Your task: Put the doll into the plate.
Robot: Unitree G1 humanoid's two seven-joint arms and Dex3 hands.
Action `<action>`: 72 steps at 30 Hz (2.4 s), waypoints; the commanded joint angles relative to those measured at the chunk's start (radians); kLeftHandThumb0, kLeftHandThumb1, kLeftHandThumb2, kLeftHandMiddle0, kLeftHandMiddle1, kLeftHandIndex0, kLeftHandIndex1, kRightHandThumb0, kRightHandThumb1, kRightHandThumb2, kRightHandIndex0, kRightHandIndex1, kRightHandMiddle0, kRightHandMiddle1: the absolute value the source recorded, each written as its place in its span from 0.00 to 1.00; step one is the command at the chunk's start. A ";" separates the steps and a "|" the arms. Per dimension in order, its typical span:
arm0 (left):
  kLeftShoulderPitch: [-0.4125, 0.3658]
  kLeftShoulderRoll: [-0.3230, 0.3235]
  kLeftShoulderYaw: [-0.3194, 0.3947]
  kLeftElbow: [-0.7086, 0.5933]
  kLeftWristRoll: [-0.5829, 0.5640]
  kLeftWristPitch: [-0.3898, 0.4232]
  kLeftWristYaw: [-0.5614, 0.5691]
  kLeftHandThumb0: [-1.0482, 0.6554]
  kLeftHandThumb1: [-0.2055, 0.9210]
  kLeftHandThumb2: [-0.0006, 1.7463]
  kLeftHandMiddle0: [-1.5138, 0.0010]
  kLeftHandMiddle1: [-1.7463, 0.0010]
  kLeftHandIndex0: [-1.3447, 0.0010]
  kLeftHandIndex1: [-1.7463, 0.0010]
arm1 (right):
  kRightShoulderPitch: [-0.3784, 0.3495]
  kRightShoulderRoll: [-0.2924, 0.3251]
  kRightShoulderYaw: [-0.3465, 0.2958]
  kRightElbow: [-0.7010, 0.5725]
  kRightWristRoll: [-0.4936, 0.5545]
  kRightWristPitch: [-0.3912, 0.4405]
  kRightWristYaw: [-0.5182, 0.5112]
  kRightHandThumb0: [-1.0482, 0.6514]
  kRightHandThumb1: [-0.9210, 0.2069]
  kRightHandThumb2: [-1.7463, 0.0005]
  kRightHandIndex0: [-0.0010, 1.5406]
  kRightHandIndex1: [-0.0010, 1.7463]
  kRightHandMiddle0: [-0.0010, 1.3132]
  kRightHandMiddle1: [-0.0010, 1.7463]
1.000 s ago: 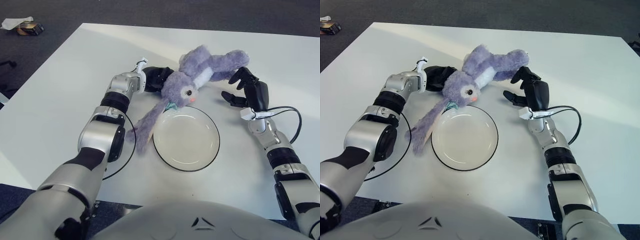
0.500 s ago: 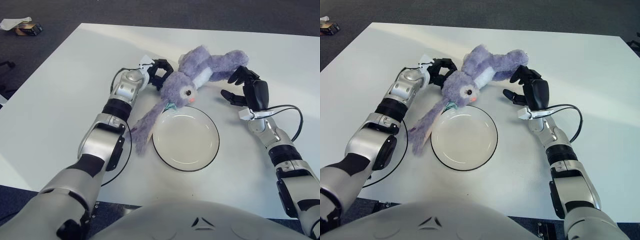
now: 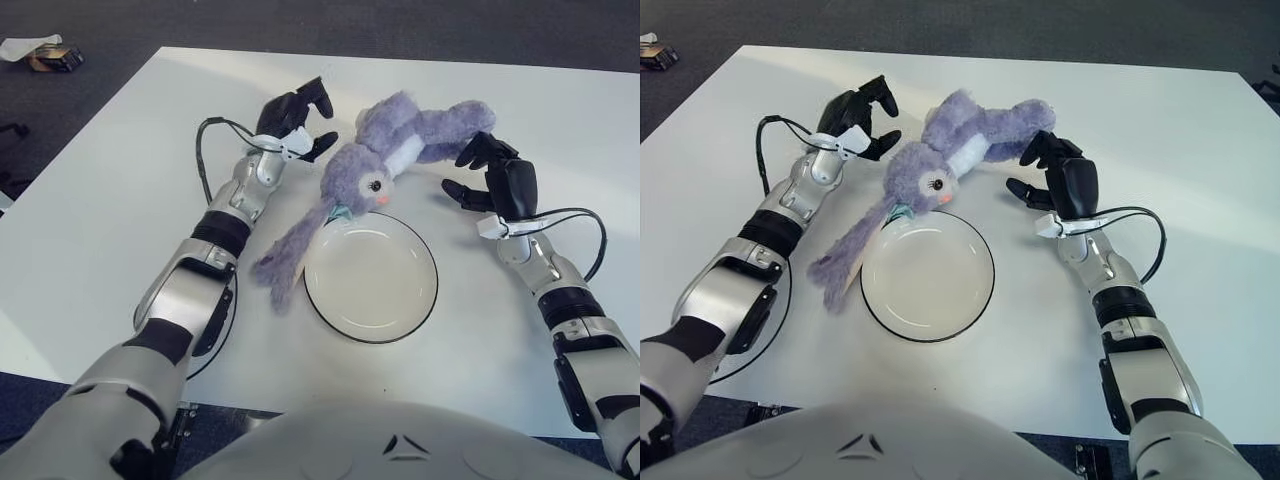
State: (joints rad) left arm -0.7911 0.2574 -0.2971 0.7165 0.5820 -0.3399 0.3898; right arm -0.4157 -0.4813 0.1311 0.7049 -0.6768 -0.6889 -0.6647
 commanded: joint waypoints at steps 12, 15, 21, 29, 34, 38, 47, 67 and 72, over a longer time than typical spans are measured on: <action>-0.005 0.089 -0.069 -0.081 0.272 0.058 0.290 0.40 1.00 0.30 0.82 0.09 0.85 0.00 | -0.027 -0.008 0.015 0.046 0.019 0.053 0.039 0.61 0.37 0.42 0.38 0.85 0.24 1.00; 0.009 0.100 -0.073 -0.109 0.295 0.075 0.300 0.41 1.00 0.30 0.84 0.10 0.85 0.00 | -0.024 -0.018 0.004 0.013 0.035 0.061 0.063 0.61 0.37 0.42 0.38 0.86 0.23 1.00; 0.038 0.107 -0.072 -0.166 0.316 0.115 0.290 0.41 1.00 0.30 0.86 0.12 0.86 0.00 | 0.036 -0.052 -0.034 -0.135 0.074 0.097 0.140 0.61 0.37 0.41 0.37 0.87 0.22 1.00; 0.064 0.107 -0.079 -0.201 0.324 0.145 0.280 0.41 1.00 0.30 0.85 0.14 0.86 0.00 | 0.146 -0.063 -0.063 -0.327 0.021 0.145 0.139 0.61 0.36 0.42 0.38 0.86 0.21 1.00; 0.068 0.107 -0.086 -0.202 0.330 0.158 0.278 0.41 1.00 0.30 0.84 0.17 0.86 0.00 | 0.188 -0.068 -0.061 -0.386 -0.052 0.122 0.053 0.61 0.36 0.42 0.38 0.87 0.19 1.00; 0.080 0.107 -0.089 -0.212 0.341 0.167 0.287 0.41 1.00 0.30 0.83 0.18 0.86 0.00 | 0.194 -0.078 -0.058 -0.394 -0.089 0.086 -0.003 0.61 0.37 0.40 0.39 0.88 0.19 1.00; 0.249 0.076 -0.072 -0.563 0.309 0.254 0.116 0.17 1.00 0.47 0.87 0.16 0.99 0.07 | 0.197 -0.090 -0.059 -0.388 -0.113 0.053 -0.039 0.61 0.39 0.39 0.39 0.89 0.20 1.00; 0.409 0.063 -0.012 -0.963 0.015 0.412 -0.510 0.00 1.00 0.51 0.92 0.21 1.00 0.28 | 0.119 -0.109 -0.015 -0.271 -0.173 0.108 -0.081 0.61 0.34 0.45 0.39 0.82 0.21 1.00; 0.418 0.061 -0.001 -1.013 -0.006 0.469 -0.592 0.00 1.00 0.49 0.93 0.23 1.00 0.31 | 0.098 -0.115 -0.004 -0.262 -0.189 0.118 -0.089 0.61 0.31 0.48 0.38 0.82 0.20 1.00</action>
State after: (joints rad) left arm -0.3840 0.3137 -0.3148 -0.2630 0.5906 0.0949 -0.1561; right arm -0.2953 -0.5747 0.1182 0.4353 -0.8506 -0.5793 -0.7365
